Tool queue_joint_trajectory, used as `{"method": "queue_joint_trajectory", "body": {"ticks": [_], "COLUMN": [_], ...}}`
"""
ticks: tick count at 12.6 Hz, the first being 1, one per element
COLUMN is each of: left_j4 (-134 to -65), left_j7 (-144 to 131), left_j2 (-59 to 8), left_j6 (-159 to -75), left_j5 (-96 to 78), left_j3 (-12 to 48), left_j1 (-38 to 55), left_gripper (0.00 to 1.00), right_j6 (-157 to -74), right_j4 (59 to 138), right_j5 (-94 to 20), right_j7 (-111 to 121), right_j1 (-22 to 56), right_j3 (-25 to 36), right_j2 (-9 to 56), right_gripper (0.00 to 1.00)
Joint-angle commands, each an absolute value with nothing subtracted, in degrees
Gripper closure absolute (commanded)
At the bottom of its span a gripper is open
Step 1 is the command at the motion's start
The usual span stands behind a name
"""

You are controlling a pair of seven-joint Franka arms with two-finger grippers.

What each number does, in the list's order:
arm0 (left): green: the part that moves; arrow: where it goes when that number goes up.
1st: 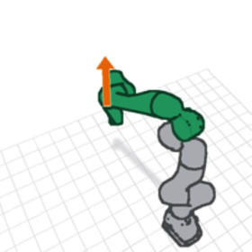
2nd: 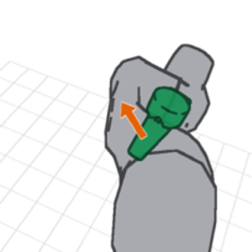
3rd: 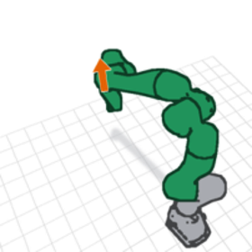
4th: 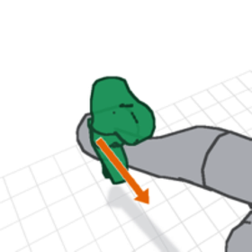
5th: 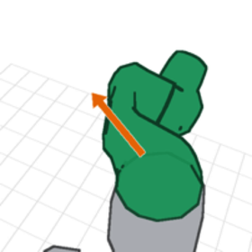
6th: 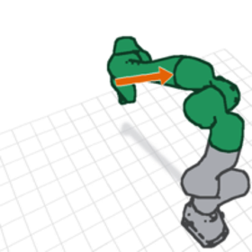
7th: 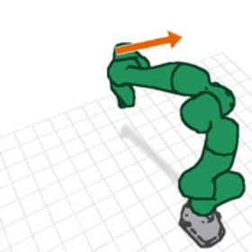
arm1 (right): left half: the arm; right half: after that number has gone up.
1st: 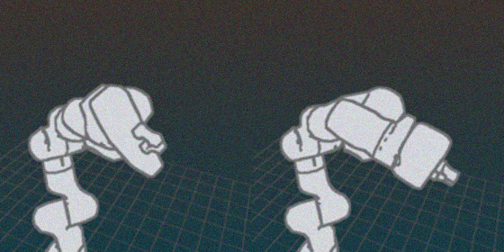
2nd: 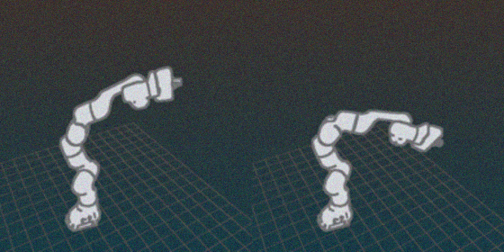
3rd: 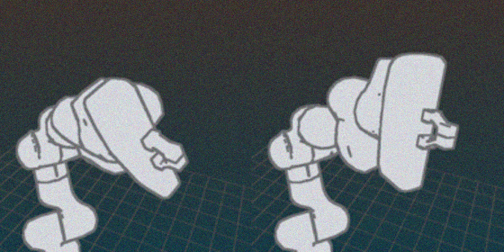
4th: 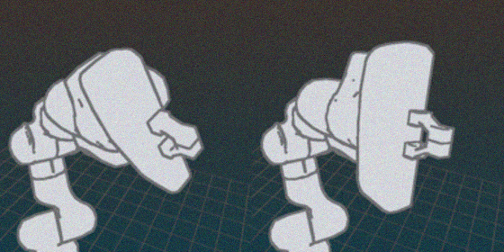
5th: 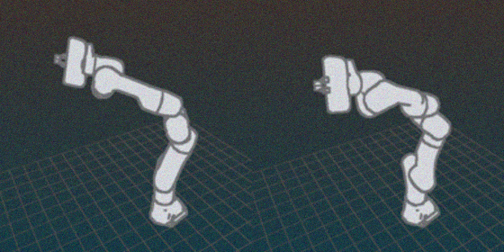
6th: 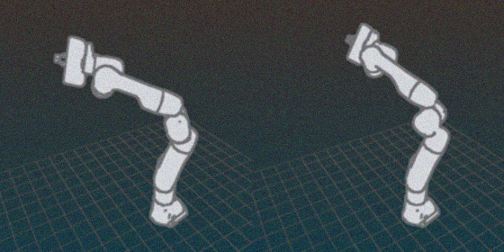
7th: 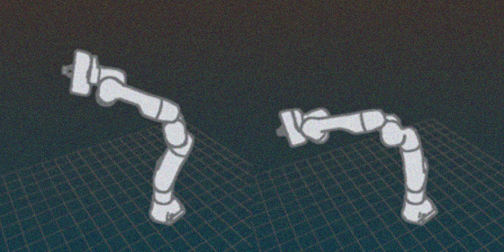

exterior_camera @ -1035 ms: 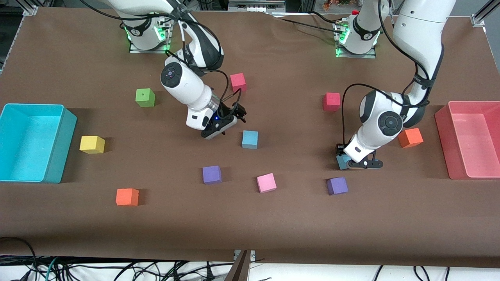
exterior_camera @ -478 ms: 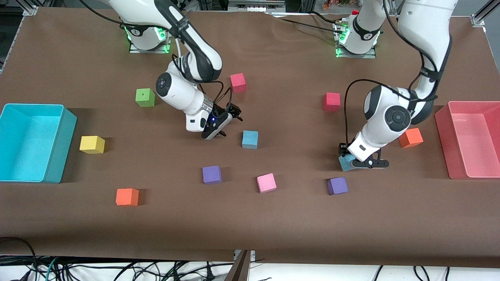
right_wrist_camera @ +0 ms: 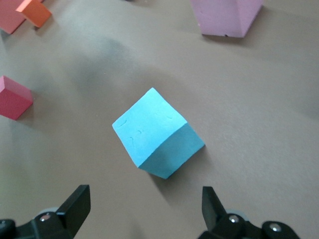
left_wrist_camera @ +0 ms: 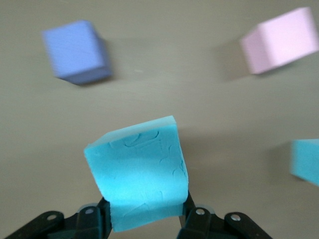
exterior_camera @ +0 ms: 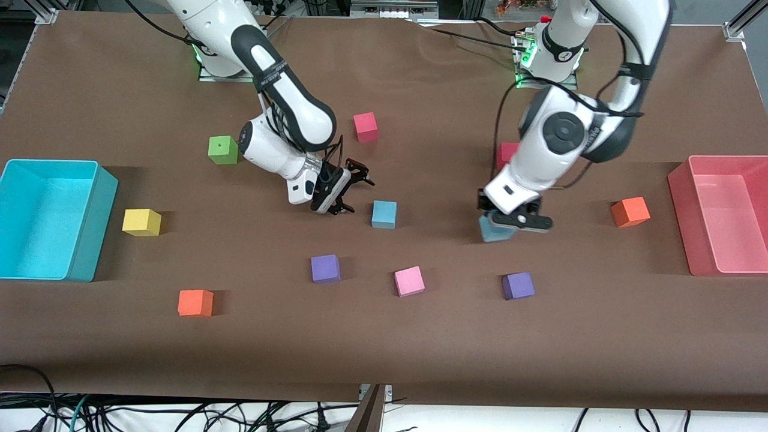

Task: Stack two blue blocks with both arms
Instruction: 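Carry the held cyan cube with the left gripper over the placed cyan cube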

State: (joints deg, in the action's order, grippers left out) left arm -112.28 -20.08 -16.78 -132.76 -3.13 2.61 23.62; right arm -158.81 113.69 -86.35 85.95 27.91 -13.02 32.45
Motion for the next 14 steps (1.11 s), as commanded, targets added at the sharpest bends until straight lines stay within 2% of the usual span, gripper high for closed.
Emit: {"method": "queue_joint_trajectory", "body": {"ticks": [1,3,7,11,14], "left_j4": [-108.73,-106.62,-99.95,-92.91,-92.02], "left_j7": [-24.77,-29.59,-38.40,-40.87,-40.69], "left_j2": [-17.75,-19.15,-25.74,-32.68,-34.27], "left_j6": [-131.22,-131.31,-131.40,-131.48,-132.01], "left_j5": [-5.80,-5.89,-5.63,-5.54,-5.45], "left_j3": [1.85,1.85,1.50,-0.61,-1.76], "left_j1": [29.42,33.38,41.37,45.17,45.88], "left_gripper": [1.00,1.00,1.00,1.00,1.00], "right_j6": [-159.87,-159.70,-158.73,-155.66,-153.81], "right_j4": [109.61,108.28,107.84,106.61,106.61], "right_j5": [-96.82,-101.41,-102.39,-106.43,-106.44], "right_j7": [99.54,105.88,112.14,117.85,118.65], "right_j1": [29.00,29.53,29.53,29.53,29.62], "right_j3": [-13.10,-13.01,-11.69,-10.82,-9.85], "right_j2": [36.20,37.44,38.85,39.90,40.17], "right_gripper": [0.01,0.01,0.01,0.01,0.01]}}
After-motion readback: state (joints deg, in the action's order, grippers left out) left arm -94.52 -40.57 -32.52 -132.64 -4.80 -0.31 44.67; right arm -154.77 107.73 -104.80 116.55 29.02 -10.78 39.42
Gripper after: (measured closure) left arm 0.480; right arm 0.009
